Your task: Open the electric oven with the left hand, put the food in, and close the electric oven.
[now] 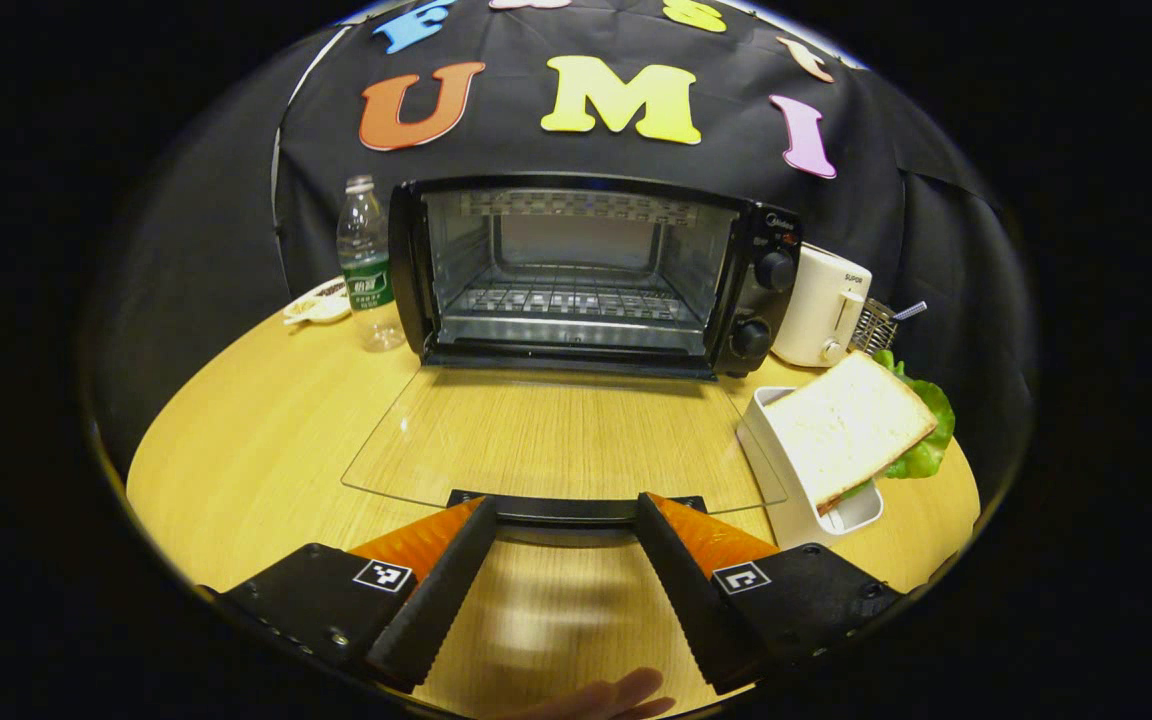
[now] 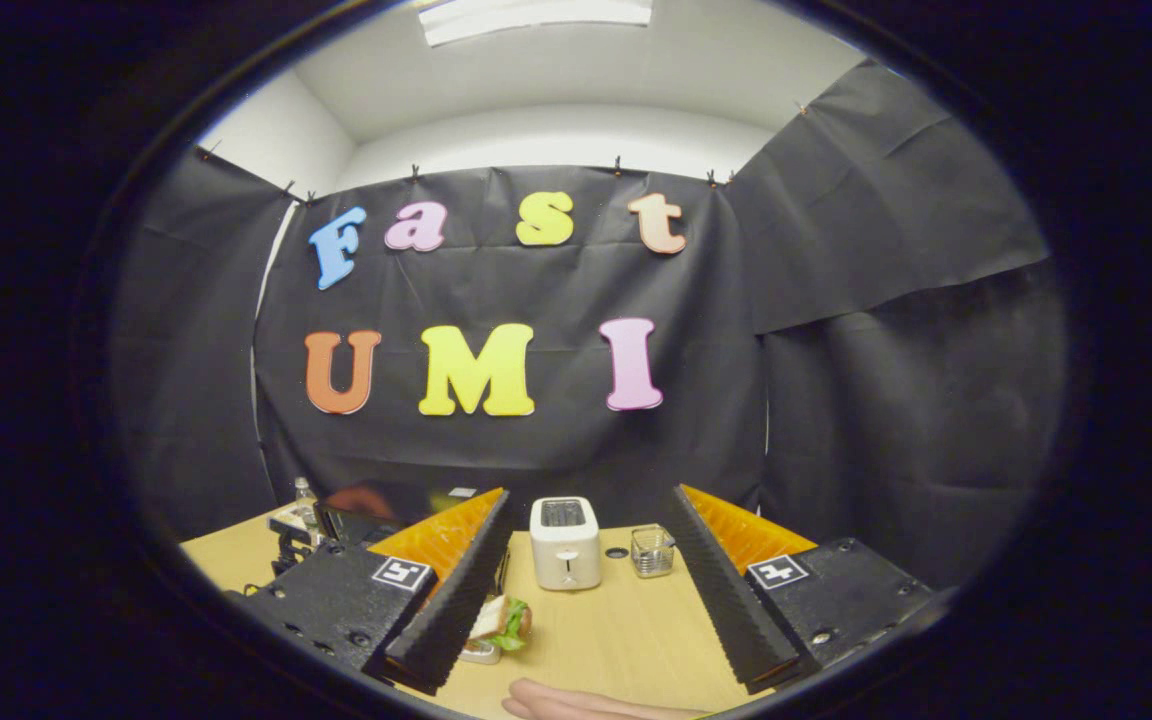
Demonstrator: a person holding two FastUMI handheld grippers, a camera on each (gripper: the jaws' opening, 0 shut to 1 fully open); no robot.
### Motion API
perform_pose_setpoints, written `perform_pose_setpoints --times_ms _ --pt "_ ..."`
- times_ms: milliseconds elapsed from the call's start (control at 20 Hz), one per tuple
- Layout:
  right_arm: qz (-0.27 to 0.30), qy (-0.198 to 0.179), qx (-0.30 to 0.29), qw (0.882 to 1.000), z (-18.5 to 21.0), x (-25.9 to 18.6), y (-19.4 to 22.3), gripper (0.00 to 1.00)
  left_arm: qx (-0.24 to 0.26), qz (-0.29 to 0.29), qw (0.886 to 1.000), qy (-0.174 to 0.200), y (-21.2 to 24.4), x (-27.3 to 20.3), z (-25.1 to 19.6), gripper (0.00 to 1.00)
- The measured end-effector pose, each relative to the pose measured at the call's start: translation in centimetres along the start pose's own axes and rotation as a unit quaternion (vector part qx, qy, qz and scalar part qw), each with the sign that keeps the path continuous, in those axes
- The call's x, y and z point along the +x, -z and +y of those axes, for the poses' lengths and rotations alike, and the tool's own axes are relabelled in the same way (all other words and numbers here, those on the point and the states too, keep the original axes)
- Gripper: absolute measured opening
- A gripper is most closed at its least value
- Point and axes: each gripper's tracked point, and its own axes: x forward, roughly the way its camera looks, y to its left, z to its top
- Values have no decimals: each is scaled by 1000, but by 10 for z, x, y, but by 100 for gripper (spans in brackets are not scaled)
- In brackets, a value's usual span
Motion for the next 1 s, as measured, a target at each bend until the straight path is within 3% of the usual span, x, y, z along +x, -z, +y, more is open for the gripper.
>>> perform_pose_setpoints --times_ms 50,100,200,350,400,450,500,550,700,750,800,950,1000 --pt "2 1 -2 1000 1 0 2 100 5 -8 1000 1 -2 2 2 93" --pt "3 1 -3 1000 1 0 4 91 10 -8 1000 1 0 2 2 93" --pt "6 1 -5 1000 0 3 8 91 11 -19 1000 4 -4 -2 0 93" --pt "17 -1 -9 1000 -1 13 17 91 27 -56 998 -21 -19 -17 11 94" --pt "24 -8 -9 1000 1 19 22 100 24 -70 997 -22 -27 -26 12 94" --pt "36 -14 -11 999 3 27 30 100 19 -87 996 -23 -39 -38 13 94" --pt "50 -17 -16 998 1 36 37 92 15 -103 994 -21 -51 -50 14 94" --pt "64 -19 -22 998 -2 46 46 100 13 -127 992 -20 -68 -64 16 94" --pt "103 -29 -21 994 -7 73 64 100 24 -189 981 -27 -113 -108 25 94" --pt "116 -35 -15 993 -6 81 71 92 30 -208 977 -29 -126 -121 27 93" --pt "132 -42 5 990 -5 90 77 100 36 -223 974 -29 -137 -133 31 93" --pt "172 -61 31 983 -1 117 100 100 34 -250 967 -22 -164 -167 38 93" --pt "180 -66 25 981 0 126 104 92 32 -259 965 -10 -172 -177 34 93"
